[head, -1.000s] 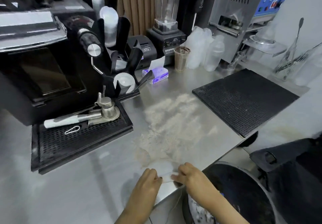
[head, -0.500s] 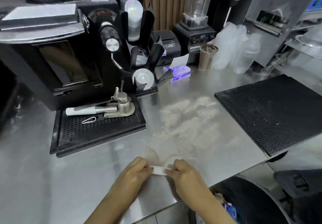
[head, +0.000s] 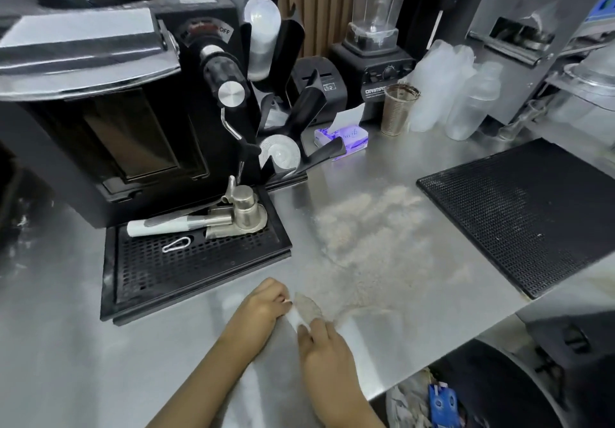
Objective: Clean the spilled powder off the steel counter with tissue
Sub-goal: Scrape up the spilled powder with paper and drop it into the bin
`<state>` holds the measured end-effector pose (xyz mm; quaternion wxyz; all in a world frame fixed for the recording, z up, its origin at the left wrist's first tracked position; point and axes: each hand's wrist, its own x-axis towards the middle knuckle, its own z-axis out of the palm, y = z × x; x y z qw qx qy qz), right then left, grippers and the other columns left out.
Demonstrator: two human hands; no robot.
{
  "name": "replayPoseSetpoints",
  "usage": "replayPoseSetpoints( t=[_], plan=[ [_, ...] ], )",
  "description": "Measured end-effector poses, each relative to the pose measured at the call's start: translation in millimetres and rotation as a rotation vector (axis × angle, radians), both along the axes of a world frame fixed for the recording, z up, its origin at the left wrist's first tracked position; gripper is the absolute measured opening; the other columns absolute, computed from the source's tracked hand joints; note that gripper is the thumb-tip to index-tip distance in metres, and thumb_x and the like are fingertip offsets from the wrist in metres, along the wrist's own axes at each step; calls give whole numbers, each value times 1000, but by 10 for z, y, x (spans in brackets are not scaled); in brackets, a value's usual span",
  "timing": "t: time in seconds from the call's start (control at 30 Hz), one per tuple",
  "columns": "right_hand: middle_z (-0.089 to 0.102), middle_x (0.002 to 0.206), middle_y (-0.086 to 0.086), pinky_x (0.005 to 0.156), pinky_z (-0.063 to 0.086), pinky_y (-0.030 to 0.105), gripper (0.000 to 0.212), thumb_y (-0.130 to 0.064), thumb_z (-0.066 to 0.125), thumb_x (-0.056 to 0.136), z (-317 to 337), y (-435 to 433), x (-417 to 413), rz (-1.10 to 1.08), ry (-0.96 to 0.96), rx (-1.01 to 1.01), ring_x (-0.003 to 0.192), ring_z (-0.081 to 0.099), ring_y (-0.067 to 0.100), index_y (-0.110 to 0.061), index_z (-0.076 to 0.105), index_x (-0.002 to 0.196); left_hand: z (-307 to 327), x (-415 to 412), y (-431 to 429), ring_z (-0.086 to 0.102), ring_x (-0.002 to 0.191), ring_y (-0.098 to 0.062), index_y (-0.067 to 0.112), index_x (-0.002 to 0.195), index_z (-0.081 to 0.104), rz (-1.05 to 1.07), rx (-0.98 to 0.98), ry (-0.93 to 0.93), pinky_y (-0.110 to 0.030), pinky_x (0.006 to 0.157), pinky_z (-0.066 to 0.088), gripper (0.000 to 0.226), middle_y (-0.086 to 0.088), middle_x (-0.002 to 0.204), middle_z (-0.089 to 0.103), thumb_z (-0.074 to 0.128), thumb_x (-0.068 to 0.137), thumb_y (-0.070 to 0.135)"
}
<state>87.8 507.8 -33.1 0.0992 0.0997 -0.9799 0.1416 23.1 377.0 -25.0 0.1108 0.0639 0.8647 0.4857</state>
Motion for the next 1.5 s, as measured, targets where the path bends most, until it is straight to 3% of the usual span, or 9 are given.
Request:
replayPoseSetpoints(
  t=[0.1,0.2,0.4,0.53,0.67,0.77,0.9,1.1,1.5],
  plan=[
    [51,65,-2,44,36,22,17,-14,76,63,-2,196,-104,-92,-53,-56,57,51,16,-18,60,68,2,-229,257,46,74,-2,6,73,53,-47,0,9,-14,68,32,12,4,77,46,58,84,7],
    [42,71,-4,58,28,22,13,-15,44,91,85,331,-182,-72,-71,-69,66,44,15,-13,53,81,70,-295,345,44,71,-3,1,76,52,-70,-1,21,-16,68,33,11,3,78,44,57,84,6],
    [34,75,1,36,30,22,18,-20,48,68,88,330,111,71,-15,7,60,38,16,-18,65,63,92,295,36,48,75,-5,10,71,52,-73,14,43,-15,70,35,21,9,81,45,55,83,26],
    [31,76,0,33,31,22,36,-25,44,89,-115,484,212,82,11,8,59,39,15,-19,70,67,-59,448,39,49,79,-4,16,69,50,-143,-46,-6,-16,71,34,17,12,83,46,52,80,29],
    [42,70,-5,39,31,16,11,-23,75,65,88,642,81,31,-137,-53,57,49,13,-27,64,66,-29,253,326,49,80,-6,18,69,48,-109,-52,11,-19,74,35,18,6,80,45,54,85,21],
    [45,81,-1,61,34,19,15,-19,52,89,173,787,-70,-15,-142,-193,79,51,22,-29,54,77,87,57,505,48,83,-9,15,73,52,-164,-138,125,-13,75,33,13,6,81,47,50,85,15],
    [37,74,-19,64,39,11,37,-18,41,77,375,890,-211,-124,-36,-441,63,48,2,-12,72,99,207,-81,502,47,80,1,18,75,66,-216,-135,349,-3,75,34,33,6,76,55,45,68,-6],
    [42,76,-16,66,39,3,39,-7,38,73,574,819,-362,-173,-35,-595,70,53,-3,-3,73,91,402,-277,504,56,52,-5,24,60,58,-26,102,89,-8,51,42,48,2,76,53,49,81,-19],
    [51,84,-2,68,35,-2,24,1,48,85,518,626,-213,-329,47,-624,77,44,-3,1,71,92,343,-191,474,58,72,-1,6,92,72,-297,48,47,-19,68,51,23,7,80,59,73,70,-4]
  ],
)
